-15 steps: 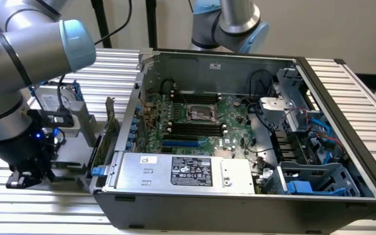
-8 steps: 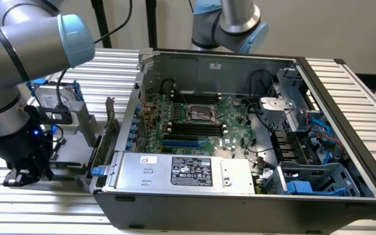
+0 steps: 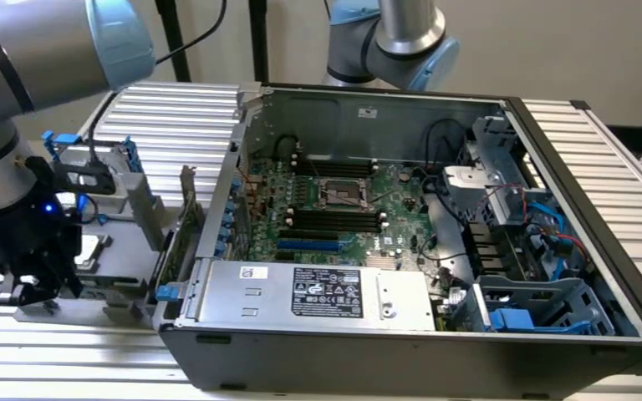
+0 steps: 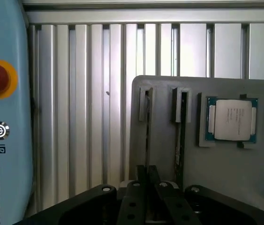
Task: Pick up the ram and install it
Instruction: 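Pick up the ram and move it above insertion slot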
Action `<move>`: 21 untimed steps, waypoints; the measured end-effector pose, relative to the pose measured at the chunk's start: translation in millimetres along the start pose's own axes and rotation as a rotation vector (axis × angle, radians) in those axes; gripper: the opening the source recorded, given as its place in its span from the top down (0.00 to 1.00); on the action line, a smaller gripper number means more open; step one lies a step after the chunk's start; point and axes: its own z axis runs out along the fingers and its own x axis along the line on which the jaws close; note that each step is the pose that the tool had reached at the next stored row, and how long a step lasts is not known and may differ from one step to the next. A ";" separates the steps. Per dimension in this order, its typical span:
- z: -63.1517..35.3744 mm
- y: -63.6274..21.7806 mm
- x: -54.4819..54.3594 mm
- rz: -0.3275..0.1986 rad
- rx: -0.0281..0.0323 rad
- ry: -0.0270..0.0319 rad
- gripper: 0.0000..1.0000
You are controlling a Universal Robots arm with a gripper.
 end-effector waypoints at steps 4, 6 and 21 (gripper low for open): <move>-18.2 0.0 0.4 0.000 0.0000 0.0000 0.86; -27.2 -0.8 0.7 0.000 0.0001 0.0000 0.86; -83.4 -28.7 1.8 -0.011 0.0003 -0.0106 0.86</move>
